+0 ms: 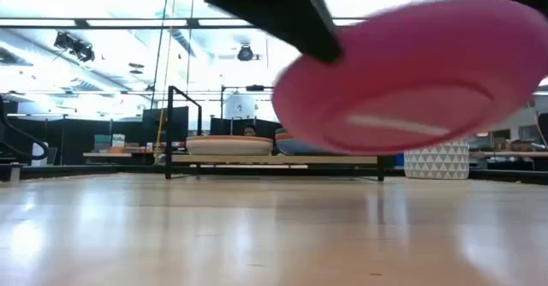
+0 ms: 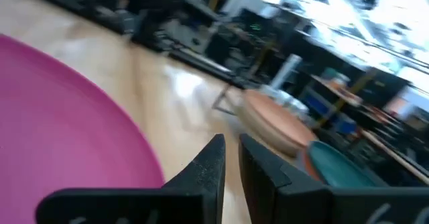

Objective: Place and stack plates onto a shelf
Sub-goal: Stack the pink plate on top of the the green plate on the shelf

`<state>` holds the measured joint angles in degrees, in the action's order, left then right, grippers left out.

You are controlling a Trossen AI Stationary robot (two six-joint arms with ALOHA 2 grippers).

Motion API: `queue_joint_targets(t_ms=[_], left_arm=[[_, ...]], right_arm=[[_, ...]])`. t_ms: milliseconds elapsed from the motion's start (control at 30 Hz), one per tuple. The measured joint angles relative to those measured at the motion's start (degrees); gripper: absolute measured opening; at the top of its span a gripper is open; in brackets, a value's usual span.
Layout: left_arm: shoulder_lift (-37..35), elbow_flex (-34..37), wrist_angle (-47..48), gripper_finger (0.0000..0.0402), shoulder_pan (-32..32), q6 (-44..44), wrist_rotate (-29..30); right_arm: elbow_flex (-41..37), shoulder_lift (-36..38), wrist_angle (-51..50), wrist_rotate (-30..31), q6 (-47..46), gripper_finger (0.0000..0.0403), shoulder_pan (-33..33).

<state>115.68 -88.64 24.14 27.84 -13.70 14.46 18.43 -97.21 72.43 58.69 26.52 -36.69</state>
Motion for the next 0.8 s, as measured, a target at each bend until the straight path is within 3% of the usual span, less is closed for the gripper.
queue_joint_targets(t_ms=[167,267,400,600,700,800], left_arm=[[-4.4,-0.2,8.8,0.0016,-2.9,6.3,-0.8],[-4.9,-0.2,11.9,0.0016,-5.3,9.3,-5.1],[-3.3,-0.2,8.5,0.0016,-7.7,11.1,-15.2],[0.5,0.1,1.6,0.0014,-7.7,8.1,-21.7],[0.9,0.0,2.4,0.0014,-7.7,9.0,-22.6],[0.2,0.0,7.6,0.0014,-7.7,10.3,-19.1]], right_arm=[[0.1,0.1,3.0,5.2,0.7,0.005,-0.2],[0.1,0.0,3.9,9.9,0.9,0.005,0.0],[-0.1,0.0,4.0,18.4,-0.5,0.005,-0.1],[-0.3,-0.1,2.9,30.6,-4.3,0.005,-0.3],[-1.2,-0.1,2.6,31.0,-5.9,0.005,-0.3],[-1.6,-0.1,2.8,31.1,-5.8,0.005,-0.4]])
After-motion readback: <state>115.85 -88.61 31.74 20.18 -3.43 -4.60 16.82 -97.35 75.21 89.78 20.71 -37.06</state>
